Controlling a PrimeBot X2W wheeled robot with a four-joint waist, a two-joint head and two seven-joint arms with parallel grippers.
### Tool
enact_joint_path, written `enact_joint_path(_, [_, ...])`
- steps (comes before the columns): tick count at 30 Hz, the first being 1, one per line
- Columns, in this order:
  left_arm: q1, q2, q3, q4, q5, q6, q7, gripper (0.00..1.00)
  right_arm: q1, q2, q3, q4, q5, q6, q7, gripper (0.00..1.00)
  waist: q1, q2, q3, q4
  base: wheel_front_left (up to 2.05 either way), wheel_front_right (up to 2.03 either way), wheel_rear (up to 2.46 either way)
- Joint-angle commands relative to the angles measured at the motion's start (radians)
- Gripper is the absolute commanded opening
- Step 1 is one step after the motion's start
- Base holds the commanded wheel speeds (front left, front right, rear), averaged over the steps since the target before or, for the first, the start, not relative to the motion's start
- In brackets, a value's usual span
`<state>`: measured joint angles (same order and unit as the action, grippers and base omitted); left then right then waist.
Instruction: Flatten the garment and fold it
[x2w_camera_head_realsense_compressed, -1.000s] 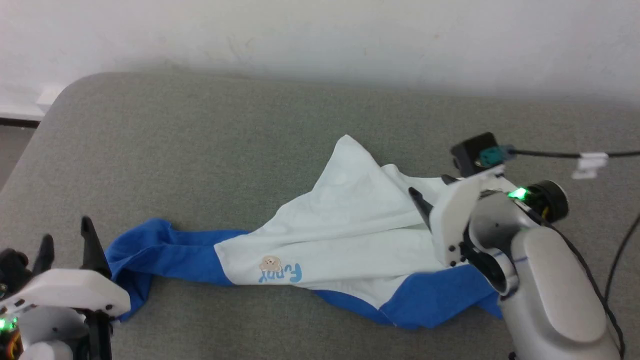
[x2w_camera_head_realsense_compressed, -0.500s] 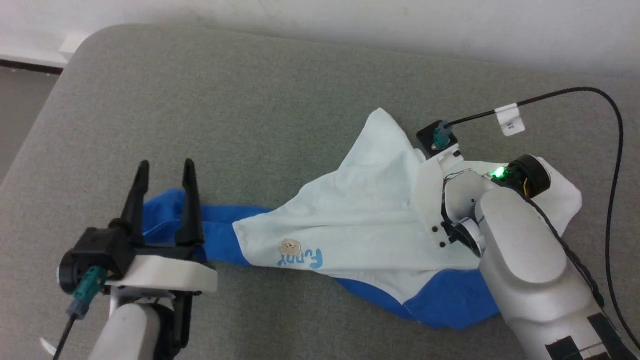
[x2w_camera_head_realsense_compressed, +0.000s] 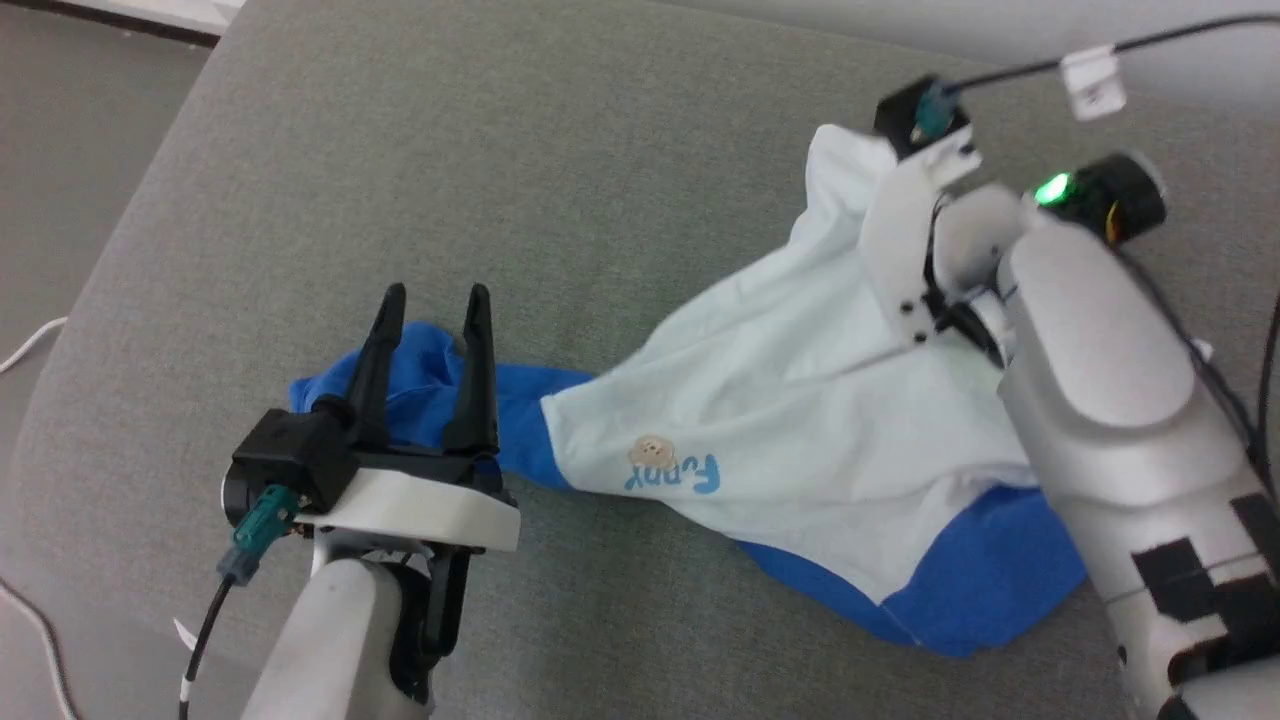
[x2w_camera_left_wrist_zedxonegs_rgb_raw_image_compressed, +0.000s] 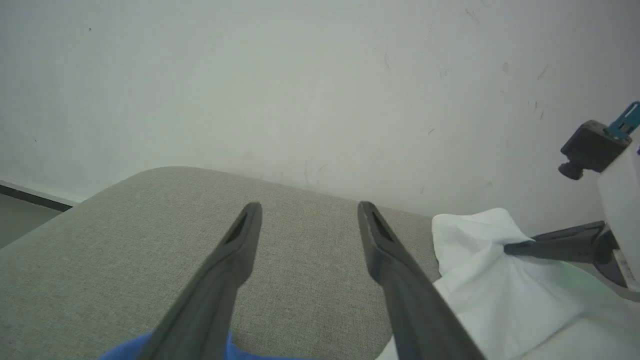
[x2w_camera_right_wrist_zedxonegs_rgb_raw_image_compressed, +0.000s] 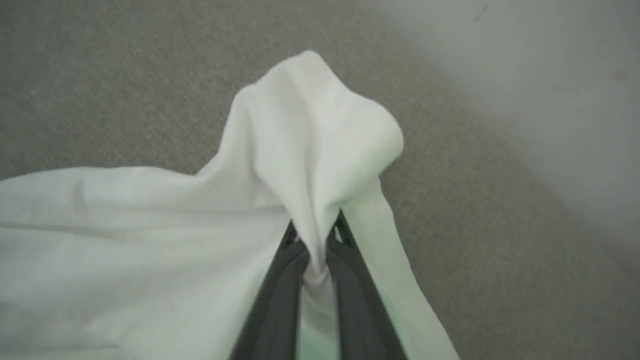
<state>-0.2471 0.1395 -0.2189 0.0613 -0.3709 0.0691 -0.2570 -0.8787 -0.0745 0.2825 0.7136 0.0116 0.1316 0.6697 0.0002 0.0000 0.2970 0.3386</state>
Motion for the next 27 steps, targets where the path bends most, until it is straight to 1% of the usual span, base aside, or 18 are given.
enact_joint_path(1, [-0.019, -0.014, 0.005, 0.006, 0.012, -0.017, -0.004, 1.0, -0.067, -0.001, -0.024, -0.001, -0.026, -0.001, -0.044, 0.0, -0.0002, 0.0, 0.033, 0.046, 0.0, 0.0, 0.0])
enact_joint_path(6, [-0.034, -0.05, 0.011, 0.025, 0.032, -0.056, -0.005, 1.0, -0.197, 0.001, -0.085, 0.038, -0.103, -0.001, -0.178, 0.0, -0.0002, 0.0, 0.047, 0.085, 0.0, 0.0, 0.0])
enact_joint_path(7, [-0.035, -0.055, 0.014, 0.027, 0.035, -0.061, -0.005, 1.0, -0.213, 0.003, -0.092, 0.049, -0.117, -0.001, -0.205, 0.0, -0.0002, 0.0, 0.049, 0.088, 0.0, 0.0, 0.0])
enact_joint_path(8, [-0.035, -0.055, 0.014, 0.027, 0.035, -0.061, -0.005, 1.0, -0.213, 0.003, -0.092, 0.049, -0.117, -0.001, -0.205, 0.0, -0.0002, 0.0, 0.049, 0.088, 0.0, 0.0, 0.0])
enact_joint_path(11, [-0.034, -0.066, 0.026, 0.037, 0.045, -0.073, -0.005, 1.0, -0.239, 0.011, -0.114, 0.087, -0.139, -0.001, -0.287, 0.0, -0.0002, 0.0, 0.049, 0.091, 0.0, 0.0, 0.0])
enact_joint_path(12, [-0.033, -0.069, 0.031, 0.041, 0.048, -0.076, -0.005, 1.0, -0.243, 0.014, -0.117, 0.1, -0.145, -0.001, -0.315, 0.65, -0.0002, 0.0, 0.047, 0.09, 0.0, 0.0, 0.0])
enact_joint_path(13, [-0.032, -0.071, 0.036, 0.045, 0.051, -0.079, -0.005, 1.0, -0.243, 0.016, -0.118, 0.119, -0.144, -0.001, -0.331, 1.0, -0.0002, 0.0, 0.041, 0.086, 0.0, 0.0, 0.0])
enact_joint_path(15, [-0.025, -0.075, 0.047, 0.053, 0.058, -0.082, -0.005, 1.0, -0.242, 0.021, -0.132, 0.155, -0.109, -0.001, -0.354, 1.0, -0.0002, 0.0, 0.026, 0.073, 0.0, 0.0, 0.0])
enact_joint_path(17, [-0.019, -0.077, 0.058, 0.059, 0.064, -0.087, -0.005, 1.0, -0.242, 0.023, -0.138, 0.168, -0.077, -0.001, -0.403, 1.0, -0.0002, 0.0, 0.004, 0.056, 0.0, 0.0, 0.0])
enact_joint_path(19, [-0.011, -0.077, 0.071, 0.064, 0.07, -0.092, -0.005, 1.0, -0.228, 0.024, -0.146, 0.17, -0.019, -0.001, -0.459, 1.0, -0.0002, 0.0, -0.028, 0.034, 0.0, 0.0, 0.0])
enact_joint_path(23, [0.018, -0.07, 0.101, 0.075, 0.081, -0.097, -0.005, 1.0, -0.158, 0.024, -0.15, 0.137, 0.107, -0.001, -0.564, 1.0, -0.0002, 0.0, -0.095, -0.025, 0.0, 0.0, 0.0])
enact_joint_path(25, [0.037, -0.066, 0.114, 0.079, 0.084, -0.096, -0.005, 1.0, -0.097, 0.024, -0.167, 0.111, 0.147, -0.001, -0.605, 1.0, -0.0002, 0.0, -0.129, -0.056, 0.0, 0.0, 0.0])
enact_joint_path(27, [0.059, -0.061, 0.125, 0.078, 0.087, -0.096, -0.005, 1.0, -0.025, 0.024, -0.204, 0.077, 0.162, -0.001, -0.641, 1.0, -0.0002, 0.0, -0.158, -0.086, 0.0, 0.0, 0.0])
